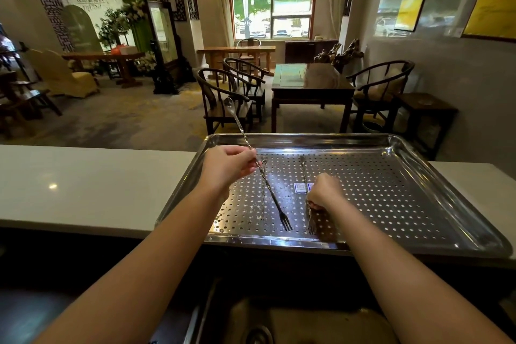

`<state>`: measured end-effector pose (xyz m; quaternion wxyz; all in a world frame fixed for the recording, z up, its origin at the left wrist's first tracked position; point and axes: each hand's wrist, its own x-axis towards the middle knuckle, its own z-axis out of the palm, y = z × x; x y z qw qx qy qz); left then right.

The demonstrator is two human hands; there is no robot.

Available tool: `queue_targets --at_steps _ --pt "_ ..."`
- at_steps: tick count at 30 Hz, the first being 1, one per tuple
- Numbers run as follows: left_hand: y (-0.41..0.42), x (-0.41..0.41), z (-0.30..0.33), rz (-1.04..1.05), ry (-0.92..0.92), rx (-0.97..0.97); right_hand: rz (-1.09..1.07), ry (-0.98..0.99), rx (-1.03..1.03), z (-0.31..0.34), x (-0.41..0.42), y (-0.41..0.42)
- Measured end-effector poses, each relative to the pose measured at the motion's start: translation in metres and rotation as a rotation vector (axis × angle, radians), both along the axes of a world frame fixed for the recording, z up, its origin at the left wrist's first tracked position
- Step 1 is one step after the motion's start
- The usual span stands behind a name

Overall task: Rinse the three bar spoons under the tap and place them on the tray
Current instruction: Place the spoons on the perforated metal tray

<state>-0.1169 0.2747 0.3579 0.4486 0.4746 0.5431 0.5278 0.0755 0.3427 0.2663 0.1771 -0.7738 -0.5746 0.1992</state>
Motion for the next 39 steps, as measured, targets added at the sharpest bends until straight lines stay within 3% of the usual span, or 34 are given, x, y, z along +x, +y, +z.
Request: queue_targets --at_steps 13,17,21,24,32,39 --pt "0.002 0.0 -0.002 -0.024 -0.002 -0.028 0.06 -0.074 0.025 0.001 -0.002 -0.002" --pt "0.005 0.006 0.001 -0.041 0.001 -0.029 0.122 0.143 0.04 0.03 0.012 -0.014" --pt "0.014 0.029 0.006 -0.035 0.038 -0.017 0.335 0.493 0.103 0.071 0.019 -0.046" --pt "0.025 0.06 0.01 -0.03 0.058 -0.017 0.405 0.569 0.155 0.084 0.024 -0.067" --pt "0.055 0.149 0.006 -0.075 0.153 -0.02 0.121 0.479 0.35 0.063 0.069 -0.073" --pt "0.083 0.196 -0.026 -0.091 0.38 -0.105 -0.017 0.282 0.284 0.04 0.099 -0.056"
